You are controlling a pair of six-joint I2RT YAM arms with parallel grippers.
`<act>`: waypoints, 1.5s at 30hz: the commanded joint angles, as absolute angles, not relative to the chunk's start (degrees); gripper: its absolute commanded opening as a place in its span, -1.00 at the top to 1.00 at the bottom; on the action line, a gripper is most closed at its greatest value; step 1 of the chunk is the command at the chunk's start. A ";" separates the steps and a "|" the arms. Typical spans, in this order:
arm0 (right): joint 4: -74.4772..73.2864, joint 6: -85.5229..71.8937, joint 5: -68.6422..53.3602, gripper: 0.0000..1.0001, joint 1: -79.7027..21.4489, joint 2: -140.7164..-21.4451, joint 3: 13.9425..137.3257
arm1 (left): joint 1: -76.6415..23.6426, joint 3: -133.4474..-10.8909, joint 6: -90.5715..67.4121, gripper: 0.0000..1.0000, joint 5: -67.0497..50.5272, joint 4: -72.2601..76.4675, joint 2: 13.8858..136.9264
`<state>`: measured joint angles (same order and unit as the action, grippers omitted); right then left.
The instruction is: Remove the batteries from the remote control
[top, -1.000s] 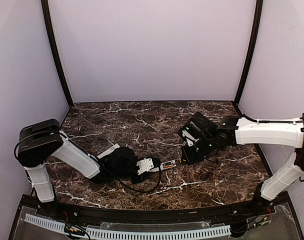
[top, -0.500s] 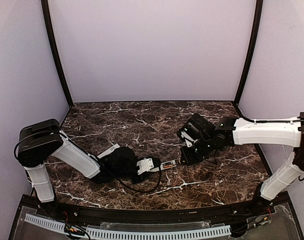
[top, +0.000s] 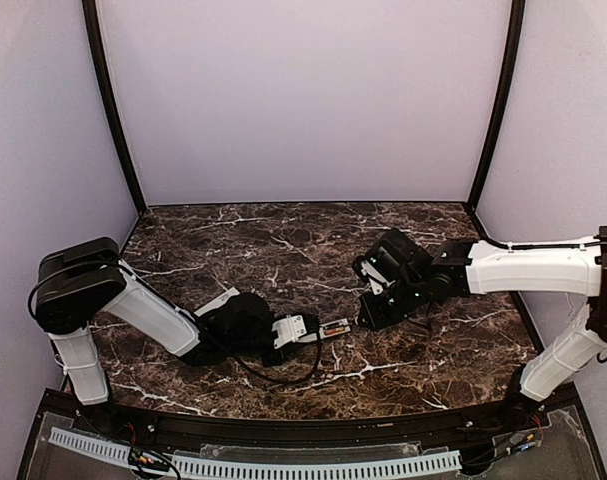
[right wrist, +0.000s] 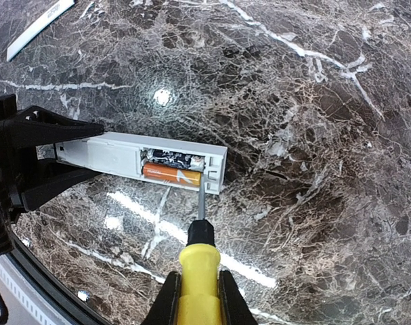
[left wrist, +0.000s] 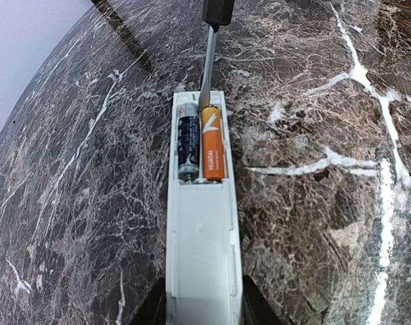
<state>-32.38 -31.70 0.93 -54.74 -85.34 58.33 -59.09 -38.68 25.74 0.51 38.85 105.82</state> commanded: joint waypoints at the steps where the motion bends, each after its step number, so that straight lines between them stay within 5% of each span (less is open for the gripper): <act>1: -24.17 -30.53 -5.26 1.00 -55.25 -84.81 54.81 | -59.59 -39.28 26.28 0.99 -2.45 35.23 104.74; 45: -8.18 -26.62 -38.47 1.00 -49.51 -87.21 43.48 | -59.60 -39.28 26.78 0.99 -3.64 35.42 105.67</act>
<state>-13.43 -27.68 -16.05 -46.04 -82.46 46.22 -57.89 -38.46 24.95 2.07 35.99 104.66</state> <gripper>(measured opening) 0.148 0.301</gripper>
